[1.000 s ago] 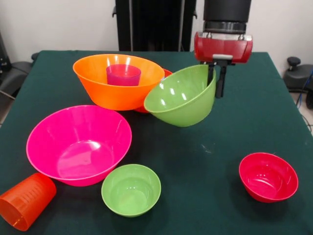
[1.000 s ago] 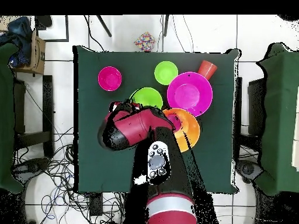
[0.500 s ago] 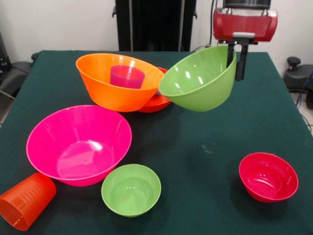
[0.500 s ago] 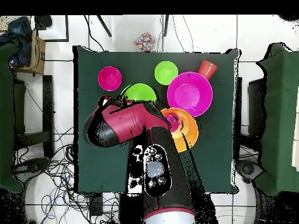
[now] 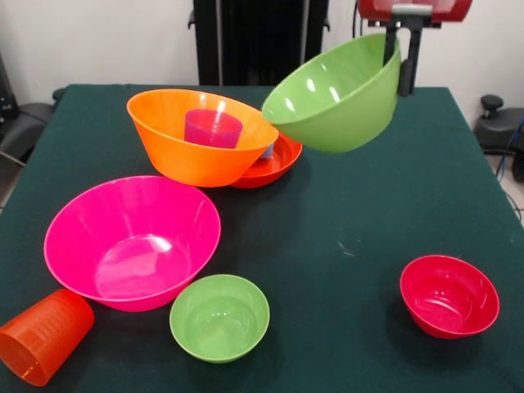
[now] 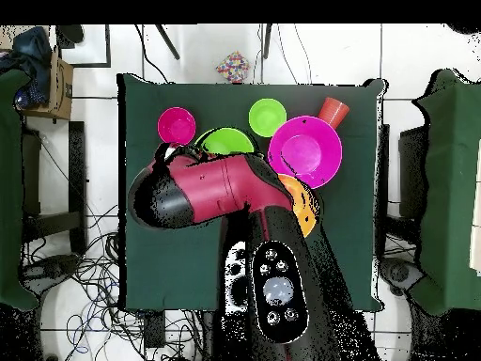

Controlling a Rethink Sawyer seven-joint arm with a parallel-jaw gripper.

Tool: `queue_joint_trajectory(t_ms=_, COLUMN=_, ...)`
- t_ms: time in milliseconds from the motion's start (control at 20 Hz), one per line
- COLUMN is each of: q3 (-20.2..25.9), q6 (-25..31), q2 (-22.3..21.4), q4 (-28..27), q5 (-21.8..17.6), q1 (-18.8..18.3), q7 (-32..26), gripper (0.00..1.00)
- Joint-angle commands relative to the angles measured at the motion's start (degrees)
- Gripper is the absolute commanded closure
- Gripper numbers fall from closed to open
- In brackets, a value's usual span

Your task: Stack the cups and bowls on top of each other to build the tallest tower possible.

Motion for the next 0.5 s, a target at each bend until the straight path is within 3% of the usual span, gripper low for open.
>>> queue_joint_trajectory(t_ms=50, q3=6.89, q6=11.1, q2=-4.04, q4=2.78, q5=2.53, q1=-2.82, q7=-11.43, gripper=1.0)
queue_joint_trajectory(t_ms=300, q3=8.08, q6=13.86, q2=-5.89, q4=3.48, q5=2.85, q1=-4.21, q7=-12.74, gripper=1.0)
queue_joint_trajectory(t_ms=500, q3=7.88, q6=14.46, q2=-7.84, q4=5.66, q5=0.4, q1=-5.2, q7=-14.51, gripper=1.0)
